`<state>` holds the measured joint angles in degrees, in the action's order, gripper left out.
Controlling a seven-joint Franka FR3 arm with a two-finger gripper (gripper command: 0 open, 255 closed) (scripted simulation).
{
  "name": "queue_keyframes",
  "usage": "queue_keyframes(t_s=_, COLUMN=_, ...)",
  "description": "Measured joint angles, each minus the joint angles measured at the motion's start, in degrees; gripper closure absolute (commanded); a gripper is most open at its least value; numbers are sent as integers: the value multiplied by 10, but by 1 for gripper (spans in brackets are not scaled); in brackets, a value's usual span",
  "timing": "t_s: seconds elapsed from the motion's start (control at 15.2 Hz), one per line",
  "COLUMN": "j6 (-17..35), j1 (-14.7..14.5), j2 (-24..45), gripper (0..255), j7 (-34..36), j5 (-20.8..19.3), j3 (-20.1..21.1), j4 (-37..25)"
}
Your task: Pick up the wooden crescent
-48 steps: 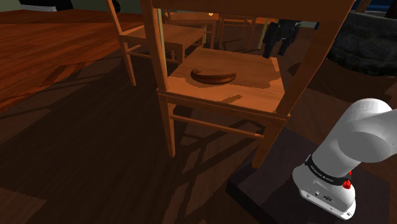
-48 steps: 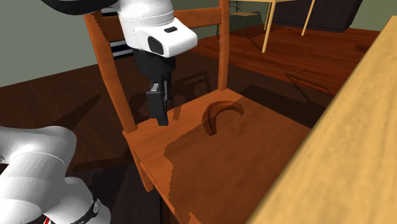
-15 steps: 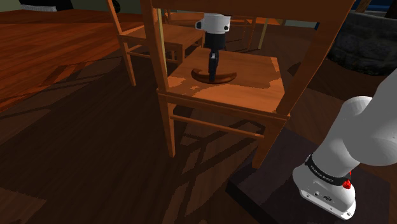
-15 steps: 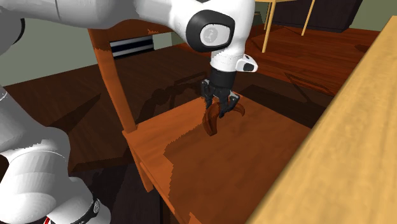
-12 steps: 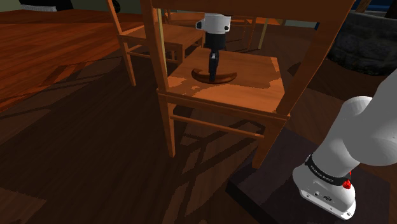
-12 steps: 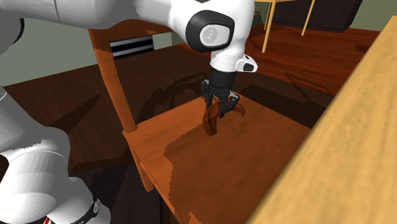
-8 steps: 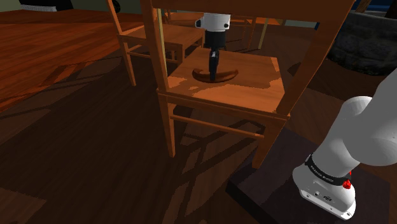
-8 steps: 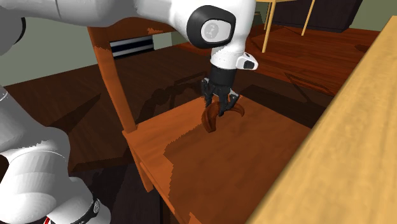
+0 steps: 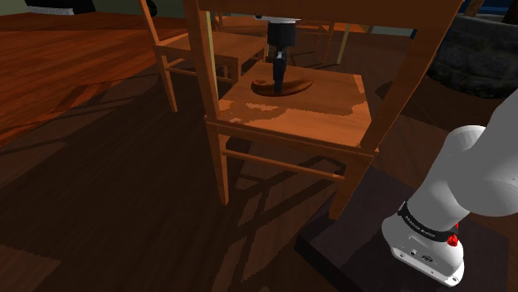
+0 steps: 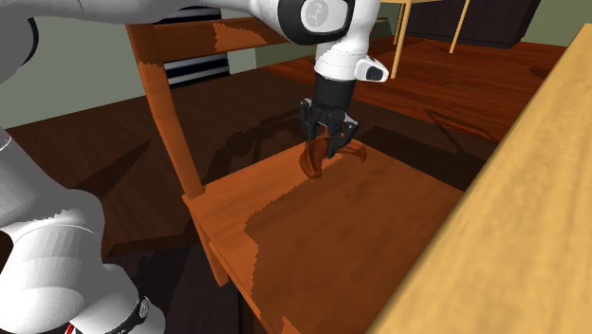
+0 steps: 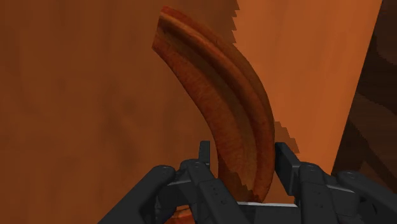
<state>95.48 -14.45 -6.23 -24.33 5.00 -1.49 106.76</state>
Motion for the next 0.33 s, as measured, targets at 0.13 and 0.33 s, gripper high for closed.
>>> queue_keyframes(t_s=0.13, j6=-17, j1=0, j2=0, gripper=255, j7=0, j5=0, j3=0, j4=-18)
queue_keyframes(t_s=0.33, j6=-38, j1=-1, j2=3, gripper=255, j7=2, j5=0, j3=0, j4=-42)
